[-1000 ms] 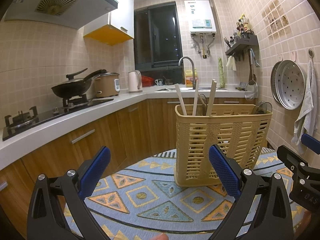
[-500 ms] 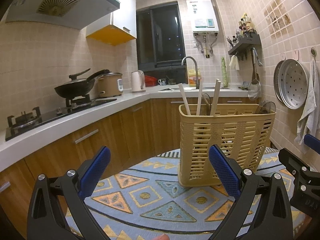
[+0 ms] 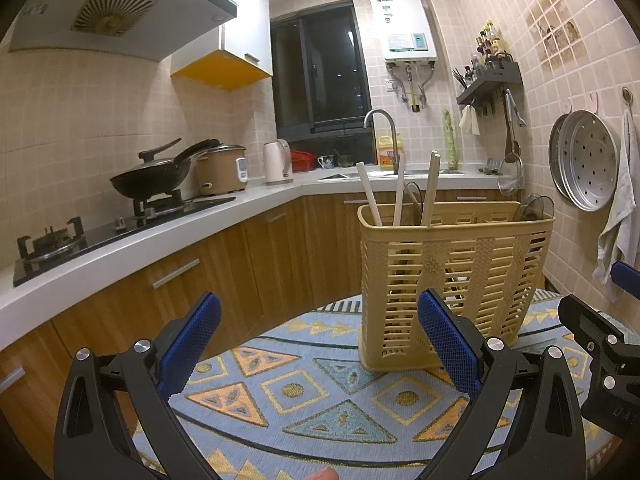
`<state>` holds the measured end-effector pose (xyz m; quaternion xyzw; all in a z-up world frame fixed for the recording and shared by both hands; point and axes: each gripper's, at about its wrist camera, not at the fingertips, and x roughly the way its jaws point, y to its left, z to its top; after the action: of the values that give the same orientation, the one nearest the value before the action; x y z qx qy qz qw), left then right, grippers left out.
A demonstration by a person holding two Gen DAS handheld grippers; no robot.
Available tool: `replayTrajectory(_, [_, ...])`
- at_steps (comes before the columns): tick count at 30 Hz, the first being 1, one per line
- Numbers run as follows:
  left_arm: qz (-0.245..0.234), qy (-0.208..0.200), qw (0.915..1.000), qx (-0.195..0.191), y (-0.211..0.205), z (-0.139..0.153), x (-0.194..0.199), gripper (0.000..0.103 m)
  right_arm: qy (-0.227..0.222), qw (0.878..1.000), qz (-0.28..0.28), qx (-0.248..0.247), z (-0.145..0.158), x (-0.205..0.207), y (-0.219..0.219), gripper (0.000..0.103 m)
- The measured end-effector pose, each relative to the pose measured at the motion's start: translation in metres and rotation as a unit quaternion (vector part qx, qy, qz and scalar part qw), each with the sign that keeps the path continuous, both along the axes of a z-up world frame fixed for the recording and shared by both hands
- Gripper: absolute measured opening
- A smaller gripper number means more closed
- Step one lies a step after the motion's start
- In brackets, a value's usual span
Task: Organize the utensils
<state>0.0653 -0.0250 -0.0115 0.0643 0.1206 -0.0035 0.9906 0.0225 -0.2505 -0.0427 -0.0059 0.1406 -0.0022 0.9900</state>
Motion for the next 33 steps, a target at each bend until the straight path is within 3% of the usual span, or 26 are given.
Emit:
replayTrajectory(18, [0.003,-0.004,1.0,-0.003,0.0,0.001,-0.001,0.095,0.003,1.0,-0.002,0.0,-0.001,0.001,0.001,0.085])
replayTrajectory(28, [0.037,-0.013,0.9988,-0.03,0.012,0.004,0.0,0.095,0.006,1.0,-0.003,0.01,0.0,0.001,0.0,0.085])
replayTrajectory(33, [0.02,-0.002,0.9991,-0.036,0.012,0.004,0.001,0.096,0.006,1.0,-0.003,0.009,0.001,0.001,0.0,0.085])
